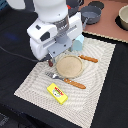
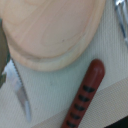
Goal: Interact with the objects in diverse but meaningful ways.
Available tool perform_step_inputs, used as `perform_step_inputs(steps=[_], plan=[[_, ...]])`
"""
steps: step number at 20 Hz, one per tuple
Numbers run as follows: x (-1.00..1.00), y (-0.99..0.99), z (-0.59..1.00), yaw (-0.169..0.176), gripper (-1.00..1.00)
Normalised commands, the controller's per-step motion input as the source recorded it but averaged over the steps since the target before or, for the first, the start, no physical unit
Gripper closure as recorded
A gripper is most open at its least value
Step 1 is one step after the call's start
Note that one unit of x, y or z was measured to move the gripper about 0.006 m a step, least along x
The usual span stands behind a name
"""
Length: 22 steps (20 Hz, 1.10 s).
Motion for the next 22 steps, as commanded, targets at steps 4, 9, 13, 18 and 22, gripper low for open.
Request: perform_step_inputs(steps=[4, 9, 13, 18, 22], plan=[[0.72, -0.61, 0.21, 0.000, -1.00], [0.71, -0.60, 0.22, 0.000, -1.00], [0.62, -0.57, 0.16, 0.000, -1.00], [0.45, -0.55, 0.05, 0.008, -1.00], [0.35, -0.56, 0.00, 0.034, -1.00]])
